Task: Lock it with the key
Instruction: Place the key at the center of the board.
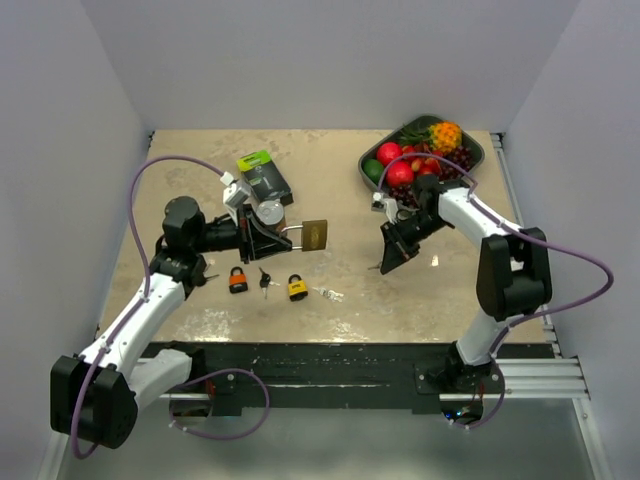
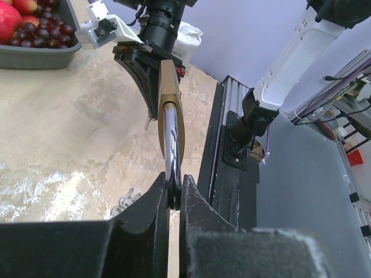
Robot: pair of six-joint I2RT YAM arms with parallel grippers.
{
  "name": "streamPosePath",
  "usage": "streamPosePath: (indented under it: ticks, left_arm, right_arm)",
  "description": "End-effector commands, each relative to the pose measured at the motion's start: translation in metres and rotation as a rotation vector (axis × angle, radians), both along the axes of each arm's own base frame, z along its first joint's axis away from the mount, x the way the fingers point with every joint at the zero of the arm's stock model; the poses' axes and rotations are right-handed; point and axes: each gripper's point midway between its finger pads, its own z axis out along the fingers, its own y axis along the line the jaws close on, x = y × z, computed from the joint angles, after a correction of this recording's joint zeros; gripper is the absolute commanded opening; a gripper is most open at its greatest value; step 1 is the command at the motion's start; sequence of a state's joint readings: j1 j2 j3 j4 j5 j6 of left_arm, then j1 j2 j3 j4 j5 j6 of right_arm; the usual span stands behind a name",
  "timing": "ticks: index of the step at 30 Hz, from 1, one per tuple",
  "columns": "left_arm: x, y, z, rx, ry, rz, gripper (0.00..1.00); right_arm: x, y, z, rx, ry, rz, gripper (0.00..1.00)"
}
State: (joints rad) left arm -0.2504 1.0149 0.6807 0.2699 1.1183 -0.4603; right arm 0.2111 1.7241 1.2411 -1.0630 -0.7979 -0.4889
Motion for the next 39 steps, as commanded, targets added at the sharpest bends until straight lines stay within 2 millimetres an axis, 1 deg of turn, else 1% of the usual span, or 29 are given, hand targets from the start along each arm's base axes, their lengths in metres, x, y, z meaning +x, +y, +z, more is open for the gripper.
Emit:
streamPosePath:
  ticks: [1, 2, 4, 6, 11, 12, 15, 19, 21, 28, 31, 33, 34, 35, 36, 37, 39]
  left_arm:
    - [0.000, 0.003, 0.019, -0.016, -0.134, 0.003, 0.00]
    - [0.001, 0.003, 0.018, -0.013, -0.133, 0.003, 0.00]
    - [0.004, 0.002, 0.014, -0.010, -0.130, 0.001, 0.00]
    - [0.007, 0.001, 0.014, -0.012, -0.136, -0.003, 0.00]
    - [0.009, 0.001, 0.012, 0.006, -0.148, -0.004, 0.00]
    - [0.008, 0.001, 0.007, 0.020, -0.142, -0.010, 0.00]
    - [0.007, 0.002, 0.001, 0.037, -0.144, -0.011, 0.00]
    - [0.006, 0.003, -0.005, 0.053, -0.143, -0.012, 0.00]
    - [0.006, 0.004, -0.007, 0.058, -0.143, -0.013, 0.00]
    - [0.005, 0.004, -0.011, 0.065, -0.140, -0.013, 0.00]
    - [0.005, 0.005, -0.015, 0.080, -0.140, -0.012, 0.00]
    - [0.005, 0.006, -0.018, 0.088, -0.138, -0.012, 0.00]
    - [0.005, 0.006, -0.018, 0.089, -0.138, -0.011, 0.00]
    - [0.006, 0.006, -0.019, 0.093, -0.141, -0.011, 0.00]
    - [0.006, 0.006, -0.021, 0.097, -0.135, -0.010, 0.00]
    - [0.006, 0.006, -0.022, 0.101, -0.135, -0.008, 0.00]
    - [0.007, 0.007, -0.028, 0.116, -0.122, -0.011, 0.00]
  right_arm:
    - [-0.029, -0.024, 0.002, -0.062, 0.028, 0.228, 0.00]
    - [-0.032, -0.030, -0.001, -0.066, 0.006, 0.280, 0.00]
    - [-0.038, -0.036, -0.008, -0.088, 0.007, 0.318, 0.00]
    - [-0.038, -0.040, -0.018, -0.115, -0.006, 0.335, 0.00]
    - [-0.035, -0.035, -0.031, -0.112, 0.014, 0.332, 0.00]
    - [-0.034, -0.034, -0.035, -0.115, 0.012, 0.337, 0.00]
    - [-0.034, -0.034, -0.047, -0.137, 0.020, 0.357, 0.00]
    - [-0.038, -0.033, -0.056, -0.149, 0.039, 0.372, 0.00]
    - [-0.036, -0.032, -0.060, -0.158, 0.037, 0.375, 0.00]
    - [-0.030, -0.041, -0.078, -0.220, 0.043, 0.386, 0.00]
    - [-0.028, -0.043, -0.082, -0.244, 0.051, 0.384, 0.01]
    - [-0.022, -0.045, -0.085, -0.268, 0.022, 0.375, 0.07]
    - [-0.020, -0.046, -0.085, -0.276, 0.016, 0.364, 0.14]
    - [-0.015, -0.045, -0.083, -0.279, -0.010, 0.355, 0.16]
    - [-0.013, -0.045, -0.083, -0.285, -0.017, 0.352, 0.19]
    - [-0.011, -0.044, -0.082, -0.291, -0.020, 0.337, 0.26]
    - [-0.004, -0.045, -0.080, -0.302, -0.047, 0.324, 0.35]
